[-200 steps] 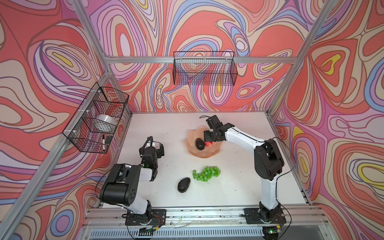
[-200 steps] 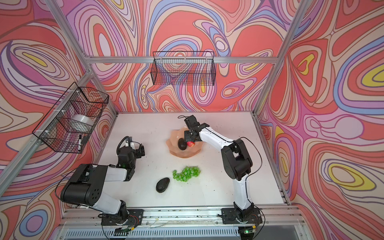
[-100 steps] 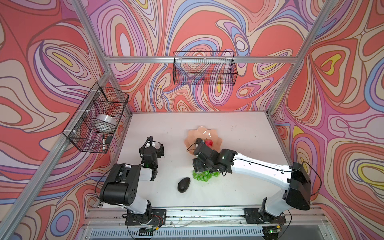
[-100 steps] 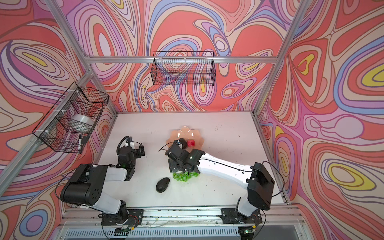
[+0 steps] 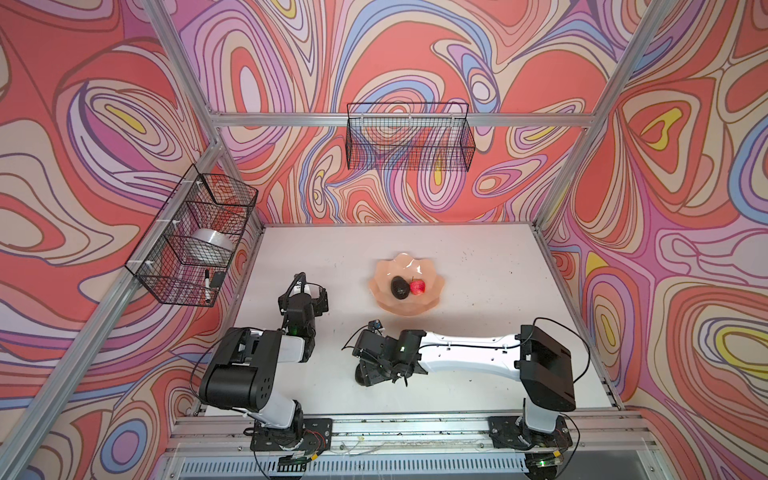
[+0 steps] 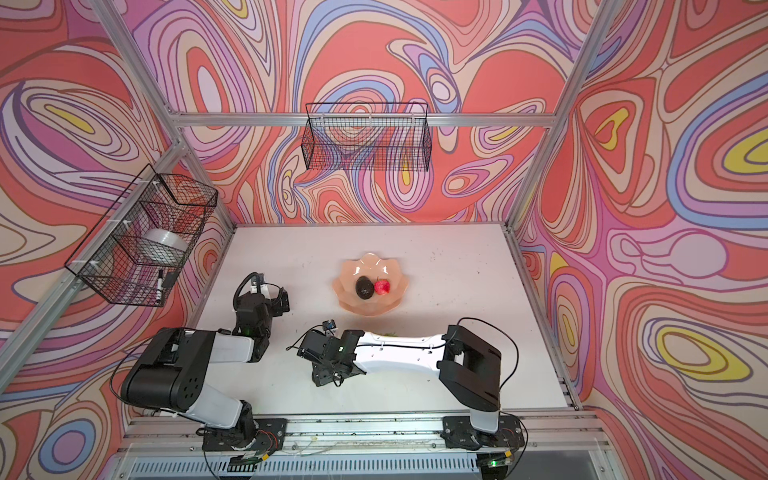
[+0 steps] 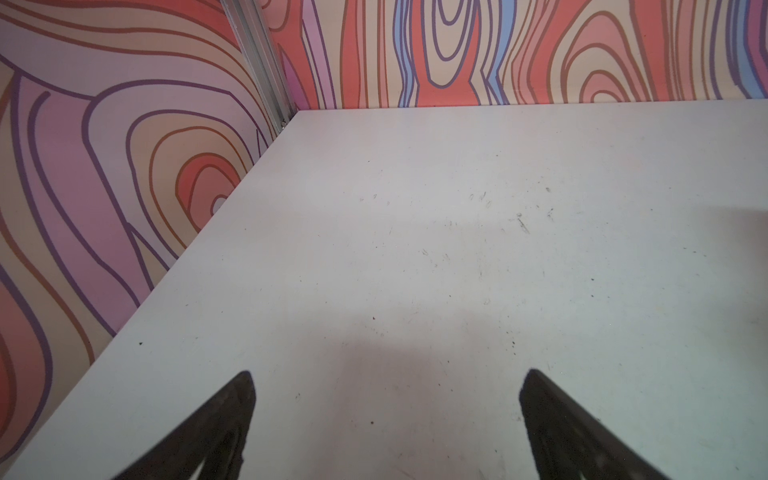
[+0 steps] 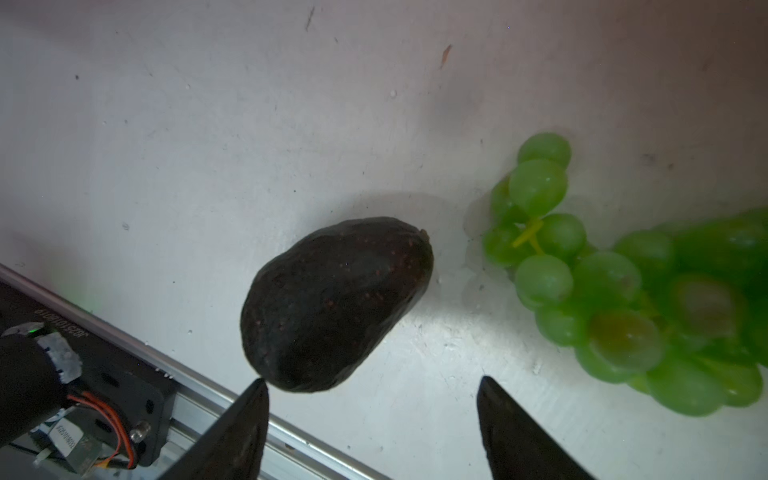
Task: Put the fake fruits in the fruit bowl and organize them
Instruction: 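Move the right gripper to the second avocado and grasp it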
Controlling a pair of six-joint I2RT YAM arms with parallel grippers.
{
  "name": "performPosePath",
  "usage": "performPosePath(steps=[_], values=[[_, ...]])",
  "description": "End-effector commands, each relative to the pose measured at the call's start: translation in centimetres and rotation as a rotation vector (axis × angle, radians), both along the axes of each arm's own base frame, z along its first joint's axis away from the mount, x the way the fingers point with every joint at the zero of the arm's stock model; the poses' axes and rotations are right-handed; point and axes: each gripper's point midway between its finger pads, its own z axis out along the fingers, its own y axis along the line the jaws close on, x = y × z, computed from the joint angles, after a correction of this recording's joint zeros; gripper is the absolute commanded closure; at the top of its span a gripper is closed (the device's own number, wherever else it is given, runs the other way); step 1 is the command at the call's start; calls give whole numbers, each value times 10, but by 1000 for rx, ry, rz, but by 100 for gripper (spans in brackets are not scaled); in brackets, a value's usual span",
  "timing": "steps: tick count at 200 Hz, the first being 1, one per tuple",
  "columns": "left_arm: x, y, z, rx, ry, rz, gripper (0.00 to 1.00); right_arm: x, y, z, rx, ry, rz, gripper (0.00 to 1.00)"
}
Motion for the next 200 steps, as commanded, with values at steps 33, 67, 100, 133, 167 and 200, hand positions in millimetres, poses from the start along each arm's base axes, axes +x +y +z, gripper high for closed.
performPosePath(steps=[33,67,100,133,167,200], values=[[4,2,5,3,-16,7,0,6,29,-3,17,-5,15,17],[4,2,5,3,-17,8,0,10,36,-18,-15,-4,23,17],[4,2,5,3,-16,8,0,11,37,-30,-39,-1,31,17],[4,2,5,2,-17,7,0,17,33,-31,-54,-33,29,25],[4,2,4,2,-15,7,0,26,26,-10,-39,-101,22,42],[4,2,4,3,-15,9,0,44,12,29,5,-154,6,51]])
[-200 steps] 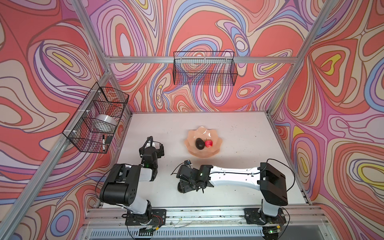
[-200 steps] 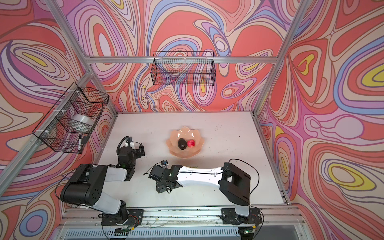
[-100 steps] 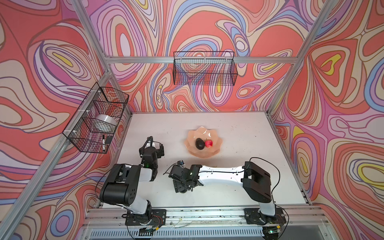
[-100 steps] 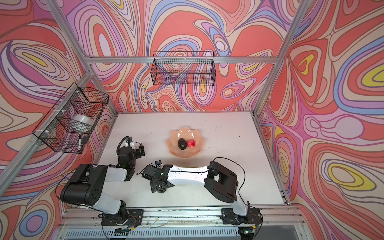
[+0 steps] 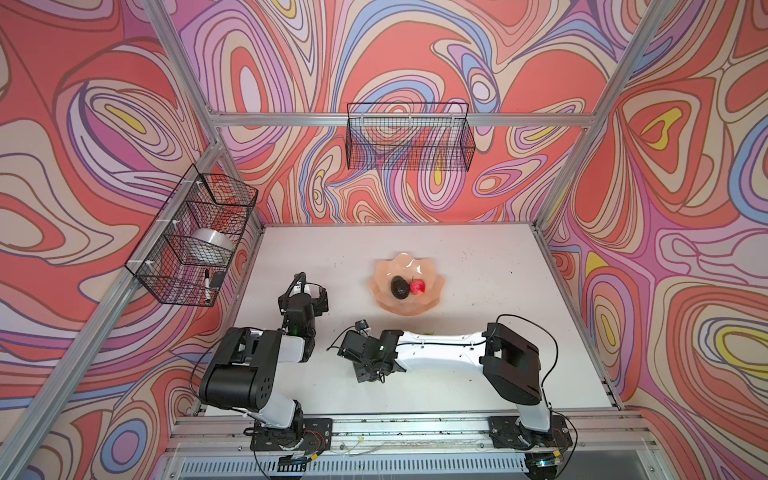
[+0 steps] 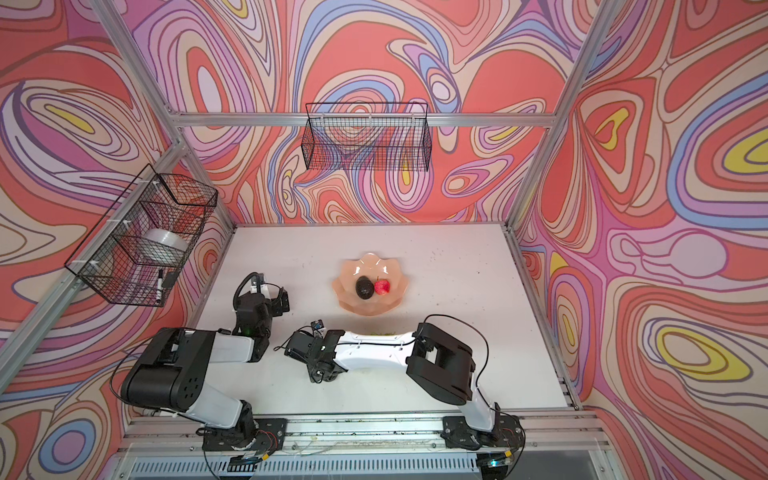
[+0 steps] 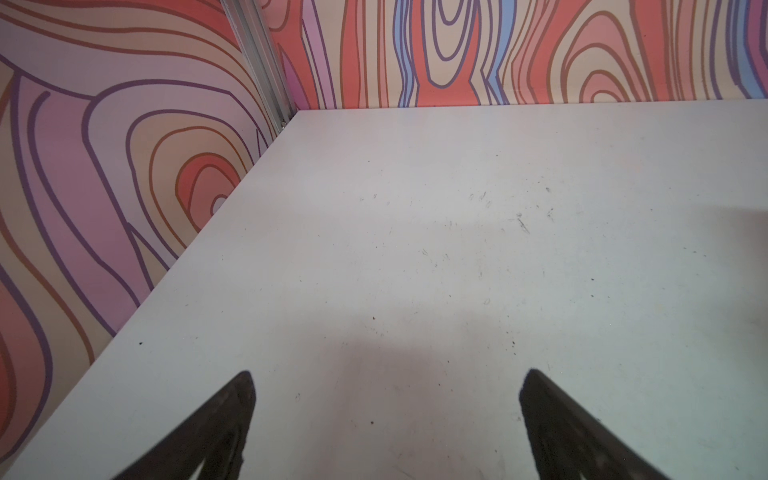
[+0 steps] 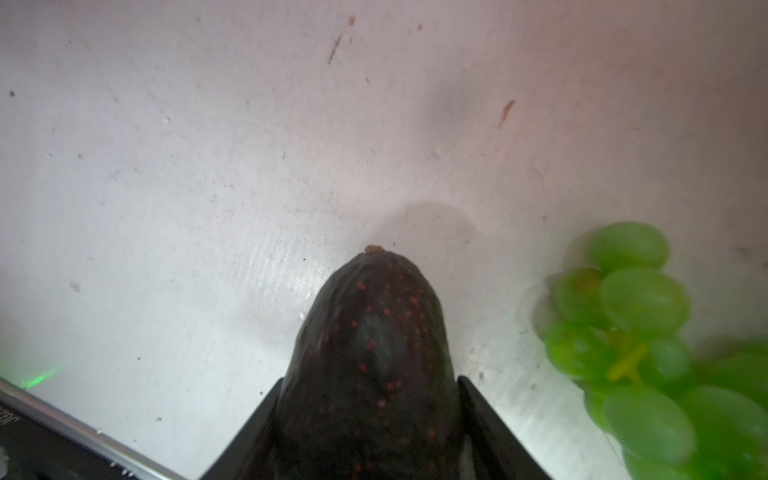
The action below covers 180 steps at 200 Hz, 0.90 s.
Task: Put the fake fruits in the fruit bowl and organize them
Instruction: 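Move the right gripper to the second avocado and grasp it, then carry the avocado with the right gripper into the bowl beside the other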
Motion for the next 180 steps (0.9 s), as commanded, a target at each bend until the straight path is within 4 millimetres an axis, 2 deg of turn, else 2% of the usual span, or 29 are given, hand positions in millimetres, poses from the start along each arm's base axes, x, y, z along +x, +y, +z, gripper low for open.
performPosePath(steps=[1,25,31,33,39,57,75,96,101,121,149,180], values=[[3,2,4,4,-14,9,0,21,-13,47,53,-87,-19,51],[4,2,5,4,-15,7,0,54,-40,88,59,-169,-41,52],[4,2,4,3,-15,7,0,68,-51,93,43,-190,-54,52],[3,2,4,4,-14,7,0,72,-55,103,55,-206,-61,52],[3,2,4,3,-14,8,0,86,-67,113,51,-235,-77,52],[4,2,5,4,-16,7,0,127,-99,131,31,-304,-111,52],[4,1,5,3,-17,6,0,159,-113,140,27,-347,-95,52],[4,2,5,4,-16,7,0,185,-115,145,3,-381,-67,52],[4,1,5,3,-16,6,0,191,-113,132,-23,-368,-59,52],[4,2,5,4,-18,7,0,206,-104,128,-14,-376,-27,53],[4,2,5,3,-16,8,0,214,-84,115,-14,-365,84,53],[4,2,5,3,-16,8,0,217,-73,97,-29,-349,171,54]])
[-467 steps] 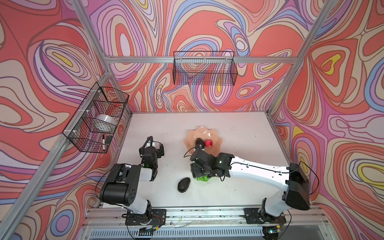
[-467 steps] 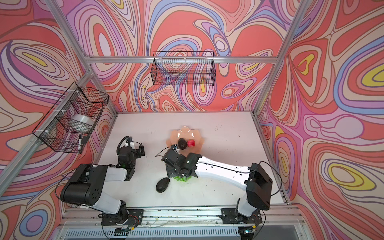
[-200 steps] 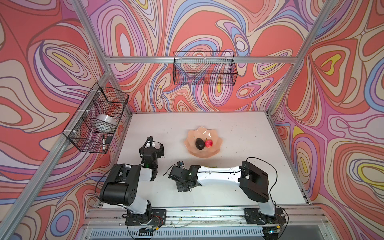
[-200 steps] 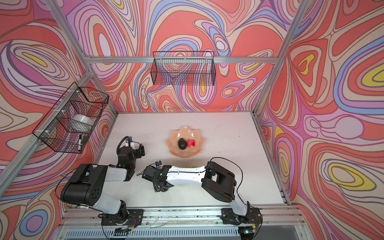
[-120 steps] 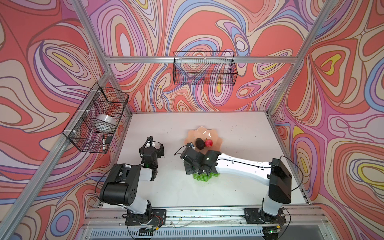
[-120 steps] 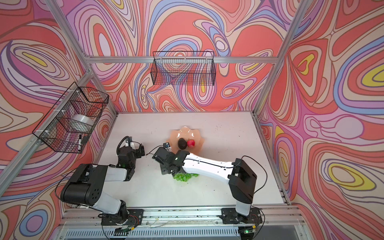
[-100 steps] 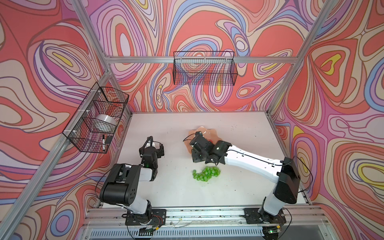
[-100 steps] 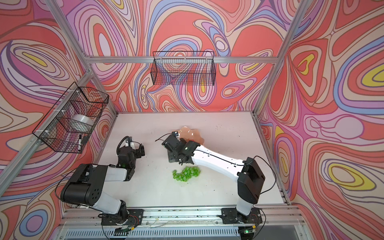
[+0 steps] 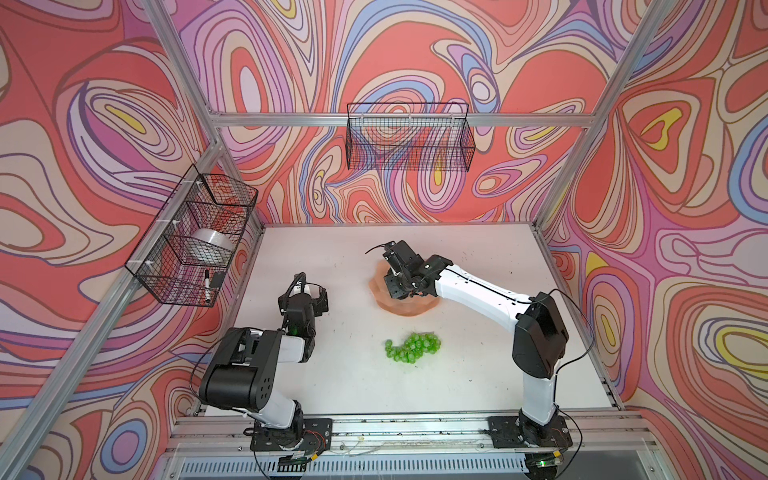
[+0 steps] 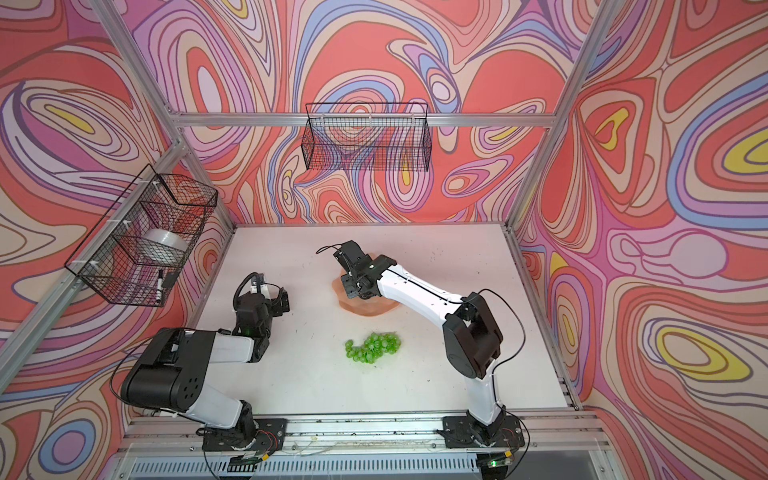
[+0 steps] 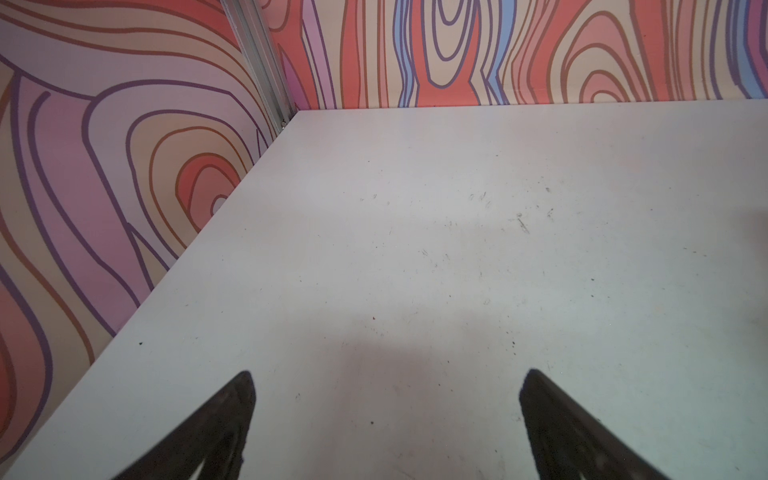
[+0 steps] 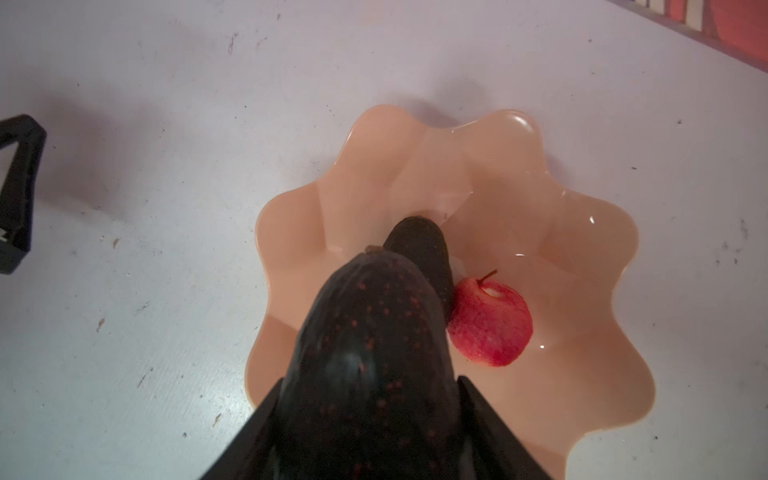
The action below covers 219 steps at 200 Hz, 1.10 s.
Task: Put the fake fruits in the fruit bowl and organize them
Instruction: 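Carry the avocado with the right gripper into the bowl beside the other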
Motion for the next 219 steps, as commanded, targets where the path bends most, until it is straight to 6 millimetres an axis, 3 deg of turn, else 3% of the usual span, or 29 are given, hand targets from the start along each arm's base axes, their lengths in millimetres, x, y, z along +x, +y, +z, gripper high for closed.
performPosePath(steps=[1,35,107,158,219], values=[[4,2,5,3,-16,7,0,6,12,4,-3,-26,105,54],[4,2,5,4,-16,7,0,4,11,-22,-82,-2,180,54],[3,1,4,3,-14,6,0,-4,6,-57,-164,57,245,54],[3,2,4,4,-14,7,0,-9,1,-72,-195,88,252,52],[4,2,5,4,-15,7,0,-11,-2,-86,-212,119,245,42]])
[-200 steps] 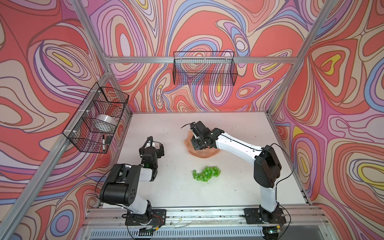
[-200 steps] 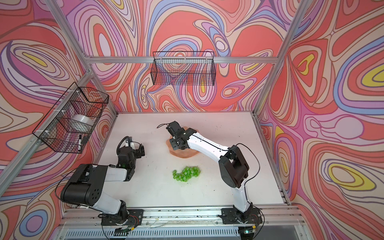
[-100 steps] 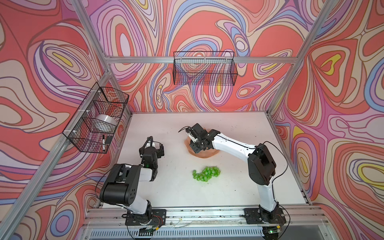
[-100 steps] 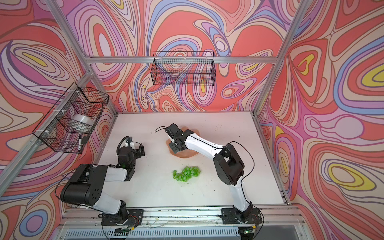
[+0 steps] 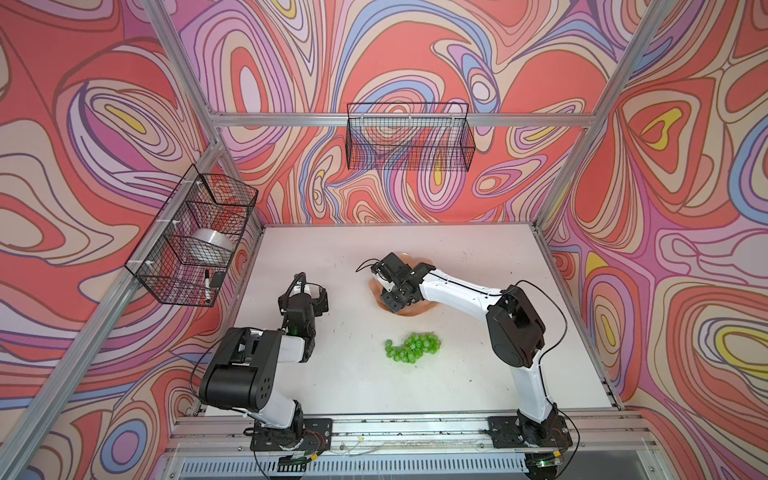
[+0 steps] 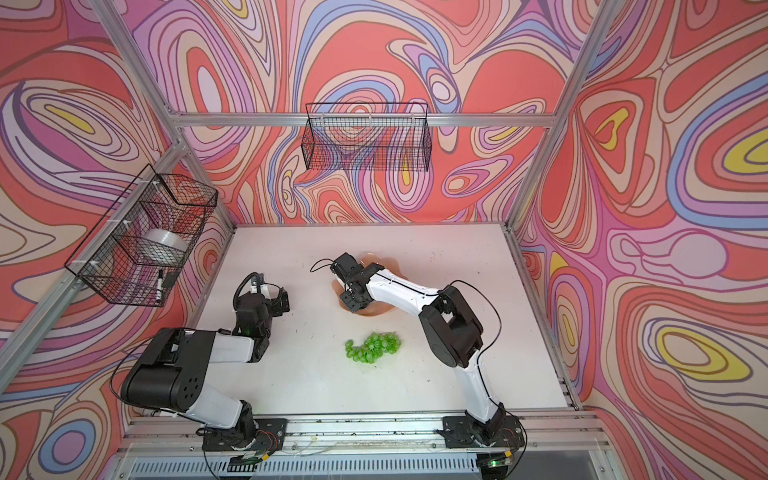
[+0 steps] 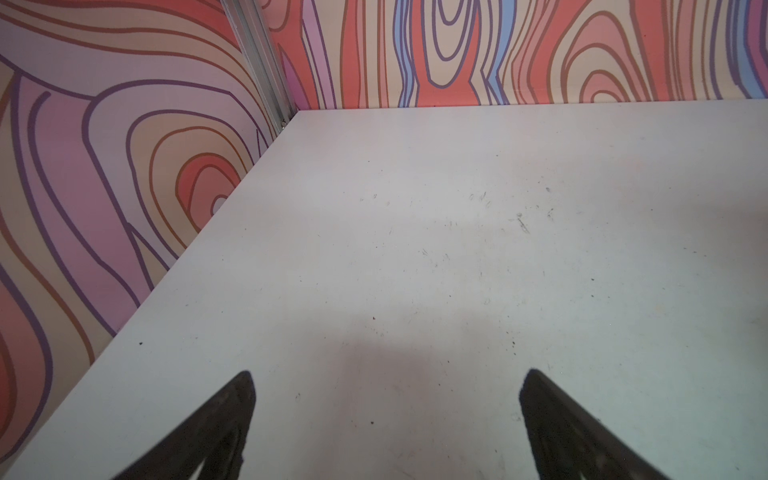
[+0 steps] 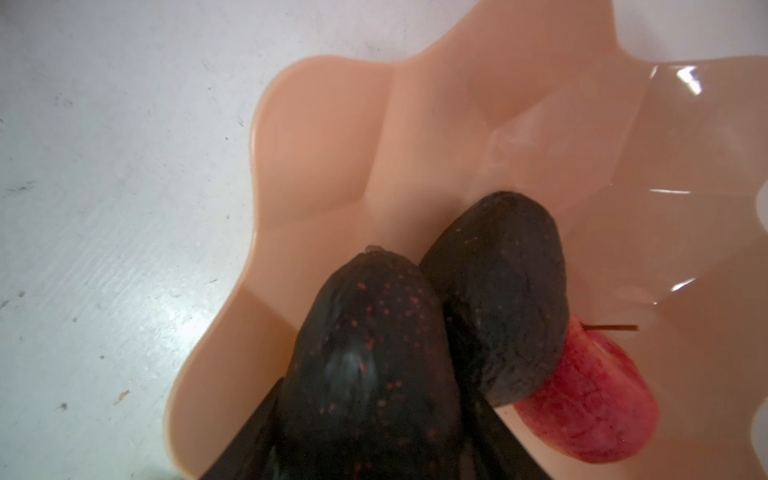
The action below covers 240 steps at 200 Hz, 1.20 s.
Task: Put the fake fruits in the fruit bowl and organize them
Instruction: 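Carry the avocado with the right gripper into the bowl beside the other, then move the right gripper to the green grapes and grasp the bunch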
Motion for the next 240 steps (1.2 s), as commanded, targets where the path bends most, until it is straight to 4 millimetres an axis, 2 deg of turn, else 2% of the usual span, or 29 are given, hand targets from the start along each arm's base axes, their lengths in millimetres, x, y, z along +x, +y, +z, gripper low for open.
performPosePath(steps=[1,19,43,93,125,151,153,162,187,219,240], values=[[4,2,4,4,-14,7,0,-2,-6,-13,-25,25,-6,41],[4,2,5,4,-15,7,0,-1,-5,-9,-14,17,-9,38],[4,2,4,4,-15,8,0,-1,-1,6,23,0,-8,33],[4,2,5,3,-16,7,0,2,0,48,87,-64,-21,25],[3,2,4,4,-15,7,0,-3,-12,77,102,-102,-42,23],[3,2,4,4,-14,8,0,-36,-37,84,93,-64,-27,19],[4,2,4,4,-13,7,0,-41,-39,89,104,-64,-20,19],[4,2,4,4,-14,8,0,-62,-47,90,121,-24,14,15],[4,2,5,4,-15,7,0,-117,-68,83,154,77,57,8],[4,2,5,3,-15,8,0,-147,-96,73,135,96,12,6],[4,2,4,3,-15,7,0,-158,-102,60,95,114,18,6]])
